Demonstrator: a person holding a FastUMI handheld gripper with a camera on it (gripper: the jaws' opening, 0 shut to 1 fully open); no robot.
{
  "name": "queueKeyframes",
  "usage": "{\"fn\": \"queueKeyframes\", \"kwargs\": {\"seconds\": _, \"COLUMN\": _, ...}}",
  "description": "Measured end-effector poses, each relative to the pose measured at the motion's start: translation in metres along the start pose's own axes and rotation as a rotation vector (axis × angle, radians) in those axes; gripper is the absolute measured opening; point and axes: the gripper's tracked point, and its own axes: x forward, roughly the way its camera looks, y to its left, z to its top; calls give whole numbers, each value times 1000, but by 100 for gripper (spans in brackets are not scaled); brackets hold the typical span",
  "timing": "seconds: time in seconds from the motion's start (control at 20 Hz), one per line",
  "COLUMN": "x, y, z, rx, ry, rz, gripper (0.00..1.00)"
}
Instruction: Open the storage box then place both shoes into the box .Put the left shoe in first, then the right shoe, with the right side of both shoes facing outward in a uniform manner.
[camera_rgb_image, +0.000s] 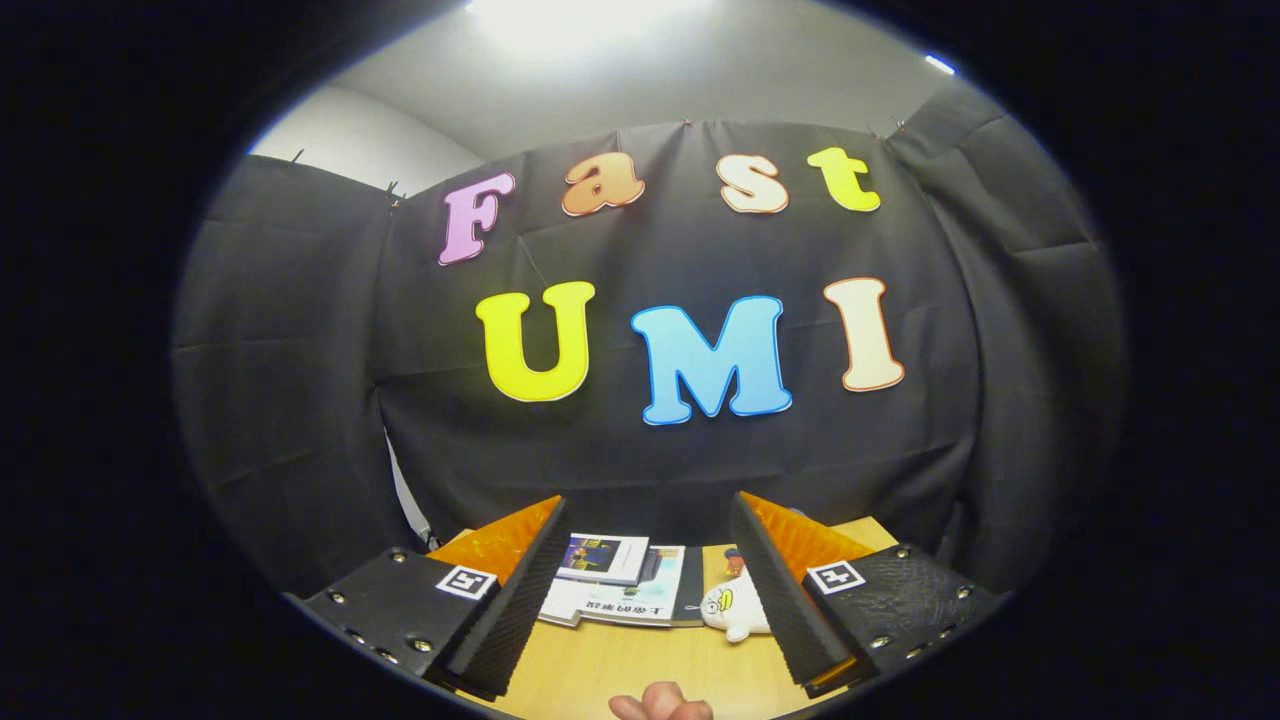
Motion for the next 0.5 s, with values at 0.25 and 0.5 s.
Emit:
{"fn": "queueKeyframes", "kwargs": {"seconds": 0.25, "x": 3, "y": -24, "z": -2, "rx": 3, "ry": 1, "rz": -1, "gripper": 98}}
{"fn": "queueKeyframes", "kwargs": {"seconds": 0.5, "x": 18, "y": -48, "z": -6, "rx": 10, "ry": -13, "rz": -5, "gripper": 98}}
